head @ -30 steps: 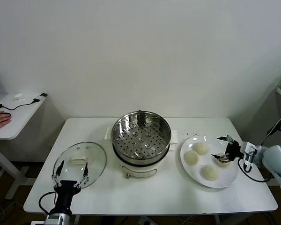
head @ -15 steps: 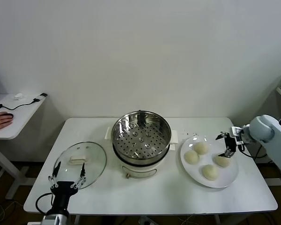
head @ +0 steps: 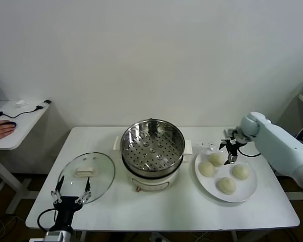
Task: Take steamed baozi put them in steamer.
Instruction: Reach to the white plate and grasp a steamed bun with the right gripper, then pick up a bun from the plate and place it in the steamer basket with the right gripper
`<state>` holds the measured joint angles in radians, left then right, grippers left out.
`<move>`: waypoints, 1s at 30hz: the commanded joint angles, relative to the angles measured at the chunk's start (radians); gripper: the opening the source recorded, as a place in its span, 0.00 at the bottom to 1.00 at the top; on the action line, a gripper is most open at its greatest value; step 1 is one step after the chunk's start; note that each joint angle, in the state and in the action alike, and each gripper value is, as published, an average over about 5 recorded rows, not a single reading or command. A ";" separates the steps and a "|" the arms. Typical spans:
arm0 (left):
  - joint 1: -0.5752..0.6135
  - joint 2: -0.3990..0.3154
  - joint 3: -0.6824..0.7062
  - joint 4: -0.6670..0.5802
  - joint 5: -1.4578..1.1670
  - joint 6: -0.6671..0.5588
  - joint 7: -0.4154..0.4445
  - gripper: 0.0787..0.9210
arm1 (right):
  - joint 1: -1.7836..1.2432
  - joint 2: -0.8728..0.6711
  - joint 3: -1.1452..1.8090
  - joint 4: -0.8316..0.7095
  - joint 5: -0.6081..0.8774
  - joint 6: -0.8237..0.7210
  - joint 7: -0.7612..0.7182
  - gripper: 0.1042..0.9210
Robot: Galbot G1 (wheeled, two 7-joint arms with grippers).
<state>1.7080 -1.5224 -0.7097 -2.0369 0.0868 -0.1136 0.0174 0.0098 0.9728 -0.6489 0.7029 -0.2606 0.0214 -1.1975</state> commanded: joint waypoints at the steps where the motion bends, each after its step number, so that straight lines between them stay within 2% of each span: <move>1: -0.001 0.001 0.000 0.004 0.000 0.001 0.000 0.88 | 0.042 0.095 -0.046 -0.128 -0.021 0.018 -0.019 0.88; 11: -0.006 0.002 0.001 0.011 0.001 0.002 0.001 0.88 | 0.010 0.108 -0.012 -0.140 -0.066 0.028 -0.010 0.86; 19: -0.003 0.004 0.000 0.008 0.001 0.001 0.001 0.88 | 0.011 0.106 0.000 -0.140 -0.073 0.031 -0.011 0.64; 25: 0.003 0.002 0.001 0.005 0.002 -0.002 0.001 0.88 | 0.010 0.097 0.005 -0.126 -0.074 0.033 -0.015 0.58; 30: 0.009 0.002 0.002 0.003 0.002 -0.003 0.001 0.88 | 0.017 0.073 -0.001 -0.089 -0.060 0.039 -0.024 0.57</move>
<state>1.7167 -1.5194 -0.7088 -2.0329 0.0888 -0.1170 0.0182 0.0320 1.0415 -0.6569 0.6129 -0.3136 0.0664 -1.2246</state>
